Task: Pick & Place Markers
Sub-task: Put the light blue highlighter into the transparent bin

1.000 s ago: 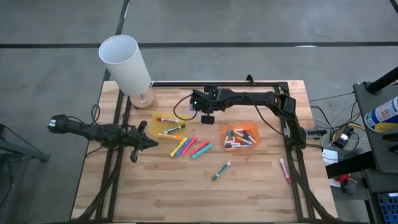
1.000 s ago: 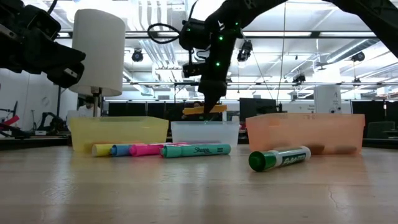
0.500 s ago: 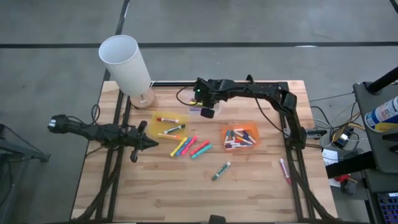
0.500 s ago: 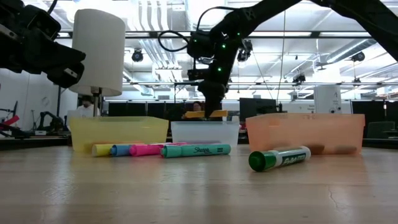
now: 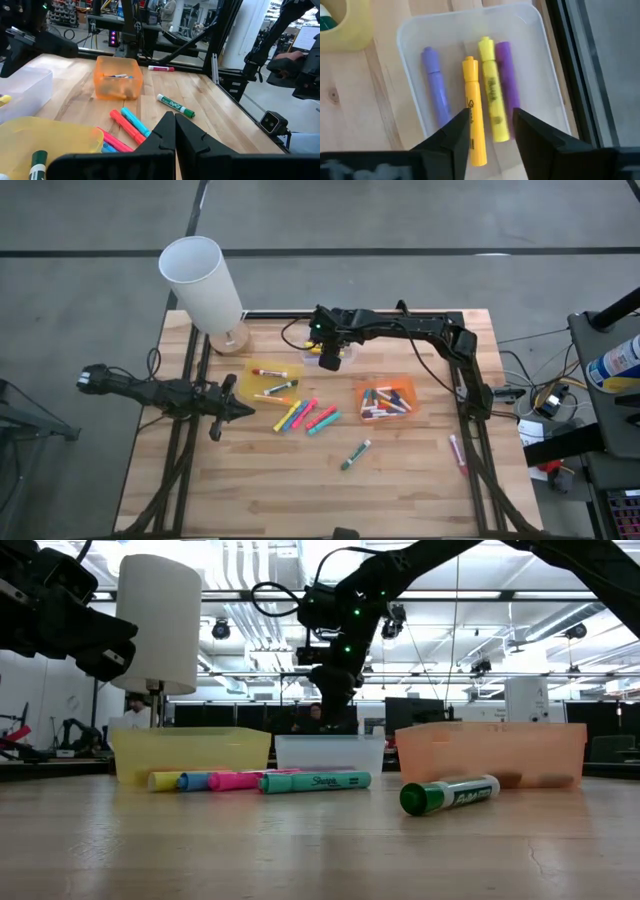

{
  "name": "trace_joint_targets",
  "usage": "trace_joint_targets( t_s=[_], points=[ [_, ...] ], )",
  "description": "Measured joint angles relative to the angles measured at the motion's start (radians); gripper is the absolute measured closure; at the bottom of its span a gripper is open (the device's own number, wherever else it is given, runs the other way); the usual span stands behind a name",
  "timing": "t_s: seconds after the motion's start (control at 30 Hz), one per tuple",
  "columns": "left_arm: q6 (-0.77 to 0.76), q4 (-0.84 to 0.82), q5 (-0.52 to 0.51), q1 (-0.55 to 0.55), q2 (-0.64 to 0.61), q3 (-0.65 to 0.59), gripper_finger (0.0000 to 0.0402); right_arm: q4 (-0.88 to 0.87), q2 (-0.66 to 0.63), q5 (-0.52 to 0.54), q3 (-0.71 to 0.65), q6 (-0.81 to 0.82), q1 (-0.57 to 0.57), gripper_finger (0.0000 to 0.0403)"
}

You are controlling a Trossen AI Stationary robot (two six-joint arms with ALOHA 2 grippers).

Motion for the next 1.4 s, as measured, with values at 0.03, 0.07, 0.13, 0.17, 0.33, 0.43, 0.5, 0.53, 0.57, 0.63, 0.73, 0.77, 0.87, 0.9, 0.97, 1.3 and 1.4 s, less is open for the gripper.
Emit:
trace_joint_targets(
  t_s=[0.03, 0.07, 0.13, 0.17, 0.33, 0.43, 0.5, 0.53, 0.57, 0.63, 0.73, 0.77, 0.87, 0.9, 0.97, 1.3, 1.4],
  points=[
    [0.0, 0.0, 0.0, 0.0, 0.0, 0.0, 0.0401, 0.0, 0.0, 0.0, 0.0, 0.006, 0.0, 0.0259],
    [0.0, 0.0, 0.0, 0.0, 0.0, 0.0, 0.0401, -0.002, 0.0, 0.0, 0.0, 0.009, 0.0, 0.0252],
    [0.0, 0.0, 0.0, 0.0, 0.0, 0.0, 0.0401, -0.006, 0.0, 0.0, 0.0, 0.01, 0.002, 0.024],
    [0.0, 0.0, 0.0, 0.0, 0.0, 0.0, 0.0401, -0.012, 0.0, 0.0, 0.0, 0.01, 0.005, 0.0236],
    [0.0, 0.0, 0.0, 0.0, 0.0, 0.0, 0.0401, -0.053, -0.008, -0.001, 0.0, -0.01, 0.049, 0.0227],
    [0.0, 0.0, 0.0, 0.0, 0.0, 0.0, 0.0401, -0.088, -0.023, -0.003, 0.0, -0.01, 0.094, 0.023],
    [0.0, 0.0, 0.0, 0.0, 0.0, 0.0, 0.0401, -0.116, -0.033, -0.002, 0.0, 0.002, 0.134, 0.0232],
    [0.0, 0.0, 0.0, 0.0, 0.0, 0.0, 0.0401, -0.135, -0.038, -0.002, 0.0, 0.005, 0.156, 0.0232],
    [0.0, 0.0, 0.0, 0.0, 0.0, 0.0, 0.0401, -0.147, -0.042, -0.001, 0.0, 0.006, 0.182, 0.0232],
    [0.0, 0.0, 0.0, 0.0, 0.0, 0.0, 0.0401, -0.163, -0.051, -0.001, 0.0, 0.006, 0.237, 0.0231],
    [0.0, 0.0, 0.0, 0.0, 0.0, 0.0, 0.0401, -0.179, -0.062, -0.003, 0.0, 0.004, 0.326, 0.0233],
    [0.0, 0.0, 0.0, 0.0, 0.0, 0.0, 0.0401, -0.183, -0.062, -0.003, 0.0, 0.003, 0.356, 0.0235],
    [0.0, 0.0, 0.0, 0.0, 0.0, 0.0, 0.0401, -0.191, -0.062, 0.001, 0.0, 0.012, 0.434, 0.0239],
    [0.0, 0.0, 0.0, 0.0, 0.0, 0.0, 0.0401, -0.191, -0.062, 0.001, 0.0, 0.016, 0.456, 0.0241],
    [0.0, 0.0, 0.0, 0.0, 0.0, 0.0, 0.0401, -0.19, -0.062, 0.014, 0.0, 0.032, 0.493, 0.0244],
    [0.0, 0.0, 0.0, 0.0, 0.0, 0.0, 0.0401, -0.115, -0.062, 0.049, 0.0, 0.063, 0.572, 0.0258],
    [0.0, 0.0, 0.0, 0.0, 0.0, 0.0, 0.0401, -0.062, -0.062, 0.041, 0.0, 0.013, 0.572, 0.026]
  ],
)
